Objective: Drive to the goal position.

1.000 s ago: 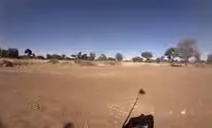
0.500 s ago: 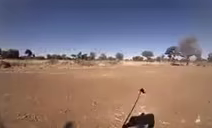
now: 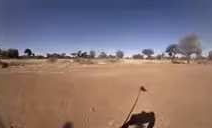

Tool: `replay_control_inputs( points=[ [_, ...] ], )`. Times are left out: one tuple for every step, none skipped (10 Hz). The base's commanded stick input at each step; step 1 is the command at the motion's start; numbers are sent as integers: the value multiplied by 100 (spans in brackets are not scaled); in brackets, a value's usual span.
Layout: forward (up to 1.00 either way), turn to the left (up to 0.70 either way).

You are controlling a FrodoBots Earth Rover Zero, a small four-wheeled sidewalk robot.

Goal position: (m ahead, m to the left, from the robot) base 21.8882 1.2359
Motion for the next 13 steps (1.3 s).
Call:
replay_control_inputs(
  points=[
    [50,0],
    [50,0],
    [50,0],
    [50,0],
    [50,0],
    [50,0],
    [50,0],
    [50,0],
    [50,0],
    [50,0],
    [50,0],
    [50,0],
    [50,0]
  ],
)
